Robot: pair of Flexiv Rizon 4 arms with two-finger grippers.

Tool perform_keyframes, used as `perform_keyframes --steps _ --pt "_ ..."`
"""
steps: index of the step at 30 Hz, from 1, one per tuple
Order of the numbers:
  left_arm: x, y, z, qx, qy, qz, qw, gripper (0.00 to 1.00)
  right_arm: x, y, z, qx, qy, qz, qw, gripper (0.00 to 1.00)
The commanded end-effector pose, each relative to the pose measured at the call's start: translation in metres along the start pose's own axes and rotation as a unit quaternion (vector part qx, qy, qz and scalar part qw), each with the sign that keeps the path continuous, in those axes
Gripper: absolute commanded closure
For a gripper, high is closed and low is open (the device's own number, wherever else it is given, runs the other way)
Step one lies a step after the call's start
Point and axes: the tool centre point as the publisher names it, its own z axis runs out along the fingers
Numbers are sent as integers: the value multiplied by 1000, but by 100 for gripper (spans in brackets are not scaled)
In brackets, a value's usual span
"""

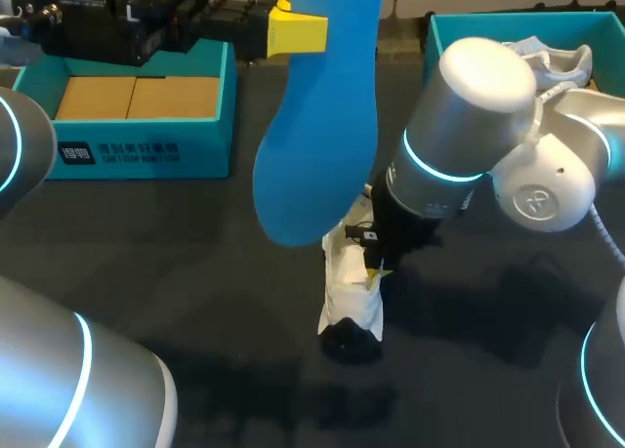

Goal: Take the shoe out of the shoebox, open the shoe tongue, remove and reinsert the insole, then place the shoe into the shoebox

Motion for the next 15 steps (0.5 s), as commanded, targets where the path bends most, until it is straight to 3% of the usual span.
perform_keyframes --steps 1,15 --pt "-1 -1 1 -1 1 0 1000 100 -3 3 13 5 18 -7 1000 100" --pt "-1 -1 1 -1 1 0 1000 100 -9 2 30 13 33 0 999 100"
